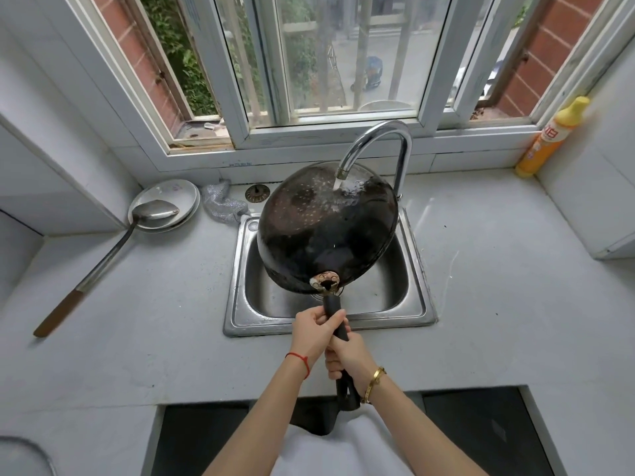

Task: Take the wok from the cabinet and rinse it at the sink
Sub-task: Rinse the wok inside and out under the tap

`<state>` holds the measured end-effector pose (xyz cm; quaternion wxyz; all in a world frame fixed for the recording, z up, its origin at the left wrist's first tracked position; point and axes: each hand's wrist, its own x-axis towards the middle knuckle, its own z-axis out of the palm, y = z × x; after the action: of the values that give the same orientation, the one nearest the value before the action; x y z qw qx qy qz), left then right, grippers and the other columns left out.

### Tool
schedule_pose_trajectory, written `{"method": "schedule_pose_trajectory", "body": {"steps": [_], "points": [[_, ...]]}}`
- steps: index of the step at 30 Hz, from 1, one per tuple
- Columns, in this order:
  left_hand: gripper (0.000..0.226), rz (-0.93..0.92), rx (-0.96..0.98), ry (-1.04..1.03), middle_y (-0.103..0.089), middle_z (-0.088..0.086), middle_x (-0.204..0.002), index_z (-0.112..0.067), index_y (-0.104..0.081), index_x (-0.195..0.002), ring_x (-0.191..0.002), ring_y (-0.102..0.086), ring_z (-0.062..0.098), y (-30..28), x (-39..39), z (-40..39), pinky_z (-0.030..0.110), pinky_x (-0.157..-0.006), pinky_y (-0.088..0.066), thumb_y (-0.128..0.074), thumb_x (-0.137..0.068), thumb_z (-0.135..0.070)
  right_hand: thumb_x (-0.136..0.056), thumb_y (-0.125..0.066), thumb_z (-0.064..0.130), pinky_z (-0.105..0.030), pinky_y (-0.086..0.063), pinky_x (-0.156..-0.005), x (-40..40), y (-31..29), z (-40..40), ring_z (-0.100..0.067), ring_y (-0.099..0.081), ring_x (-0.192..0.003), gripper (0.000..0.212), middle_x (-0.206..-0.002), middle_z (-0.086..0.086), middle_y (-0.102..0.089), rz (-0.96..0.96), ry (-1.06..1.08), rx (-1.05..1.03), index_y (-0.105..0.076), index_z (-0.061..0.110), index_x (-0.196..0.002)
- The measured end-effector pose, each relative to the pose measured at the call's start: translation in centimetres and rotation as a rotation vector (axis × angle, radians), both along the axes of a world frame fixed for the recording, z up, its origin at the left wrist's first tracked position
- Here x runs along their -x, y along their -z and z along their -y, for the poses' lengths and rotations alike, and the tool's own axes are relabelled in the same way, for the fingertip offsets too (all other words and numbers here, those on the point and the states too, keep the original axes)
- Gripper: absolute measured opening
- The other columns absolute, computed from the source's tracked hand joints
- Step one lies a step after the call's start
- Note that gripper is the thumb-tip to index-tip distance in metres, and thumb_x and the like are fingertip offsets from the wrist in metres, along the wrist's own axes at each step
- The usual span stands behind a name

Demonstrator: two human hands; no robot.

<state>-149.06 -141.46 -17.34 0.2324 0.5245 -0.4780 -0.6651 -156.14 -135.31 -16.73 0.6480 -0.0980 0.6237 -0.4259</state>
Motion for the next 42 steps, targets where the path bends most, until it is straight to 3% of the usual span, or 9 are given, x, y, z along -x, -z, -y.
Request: {"method": "schedule_pose_trajectory", "body": {"steps": [13,27,42], "points": [[0.010,0.013,0.011,-0.042,-0.076,0.009,-0.078,-0.007,-0.072,-0.087,-0.078,-0.074,0.021,0.8,-2.1,-1.6,0.034,-0.079,-0.060,-0.070,-0.087,-0.016,-0.094,-0.054,0.018,-0.020,-0.032,-0.038,-1.4,0.3,-1.4,-0.011,-0.033,-0.039,0.035,-0.048,0.001,-0.036,0.018,-0.087,-0.014,-0.043,0.016,-0.061],[0.008,-0.007,-0.006,0.009,-0.076,0.008,-0.077,-0.007,-0.072,-0.085,-0.078,-0.074,0.022,0.4,-1.4,-3.7,0.035,-0.080,-0.060,-0.071,-0.086,-0.015,-0.096,-0.053,0.019,-0.020,-0.033,-0.038,-1.0,-0.1,-3.7,-0.010,-0.033,-0.039,0.030,-0.049,0.001,-0.036,0.030,-0.025,-0.022,-0.045,0.014,-0.068],[0.014,0.007,0.015,0.010,-0.077,0.011,-0.081,-0.003,-0.072,-0.088,-0.078,-0.075,0.023,-0.3,-0.4,-1.0,0.033,-0.078,-0.061,-0.071,-0.086,-0.017,-0.095,-0.053,0.019,-0.020,-0.032,-0.037,-0.2,-0.5,-1.1,-0.010,-0.032,-0.038,0.036,-0.047,0.002,-0.036,-0.008,-0.026,-0.001,-0.044,0.016,-0.060]]}}
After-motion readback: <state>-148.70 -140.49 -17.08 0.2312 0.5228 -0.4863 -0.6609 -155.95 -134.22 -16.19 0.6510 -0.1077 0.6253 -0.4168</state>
